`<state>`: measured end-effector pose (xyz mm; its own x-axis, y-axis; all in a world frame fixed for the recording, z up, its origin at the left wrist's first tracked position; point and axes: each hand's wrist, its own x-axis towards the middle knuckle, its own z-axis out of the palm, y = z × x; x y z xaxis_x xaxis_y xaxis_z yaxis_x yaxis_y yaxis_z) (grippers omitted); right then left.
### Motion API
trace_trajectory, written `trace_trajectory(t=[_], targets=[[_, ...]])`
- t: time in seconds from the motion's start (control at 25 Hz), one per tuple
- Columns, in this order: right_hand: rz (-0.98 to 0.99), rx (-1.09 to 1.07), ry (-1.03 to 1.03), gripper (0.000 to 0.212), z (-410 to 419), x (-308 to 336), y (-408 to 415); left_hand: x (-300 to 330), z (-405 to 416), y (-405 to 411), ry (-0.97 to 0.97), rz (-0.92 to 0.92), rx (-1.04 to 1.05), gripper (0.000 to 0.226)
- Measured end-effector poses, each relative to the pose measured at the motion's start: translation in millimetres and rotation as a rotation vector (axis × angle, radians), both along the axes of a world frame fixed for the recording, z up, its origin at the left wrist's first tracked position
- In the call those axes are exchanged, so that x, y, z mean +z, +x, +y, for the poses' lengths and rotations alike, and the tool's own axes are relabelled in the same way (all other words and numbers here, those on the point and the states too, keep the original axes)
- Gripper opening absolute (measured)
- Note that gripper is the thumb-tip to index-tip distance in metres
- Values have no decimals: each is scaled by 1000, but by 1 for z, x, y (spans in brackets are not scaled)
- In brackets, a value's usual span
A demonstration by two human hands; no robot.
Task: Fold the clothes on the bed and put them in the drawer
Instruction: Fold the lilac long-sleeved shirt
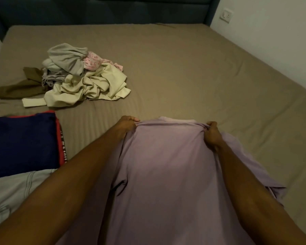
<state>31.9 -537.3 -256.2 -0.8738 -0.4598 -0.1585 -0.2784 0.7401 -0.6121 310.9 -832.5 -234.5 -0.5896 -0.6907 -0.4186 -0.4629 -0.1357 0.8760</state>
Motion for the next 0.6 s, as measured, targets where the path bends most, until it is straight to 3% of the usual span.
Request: trace_trajectory(t=[0.12,0.2,0.28,0.4,0.6], targets=[[70,181,338,92,16,20,15,25,31,15,-356,-218,-217,48],[159,219,414,97,45,26,58,29,76,44,-704,-355,-367,58],[224,187,355,87,88,17,125,20,130,91,-901,-208,-395,54],[303,48,267,74,171,-4,239,-22,223,177,-930,83,-488,48],[490,-34,354,68,293,-7,346,-46,292,261,-1004,-59,-582,55]])
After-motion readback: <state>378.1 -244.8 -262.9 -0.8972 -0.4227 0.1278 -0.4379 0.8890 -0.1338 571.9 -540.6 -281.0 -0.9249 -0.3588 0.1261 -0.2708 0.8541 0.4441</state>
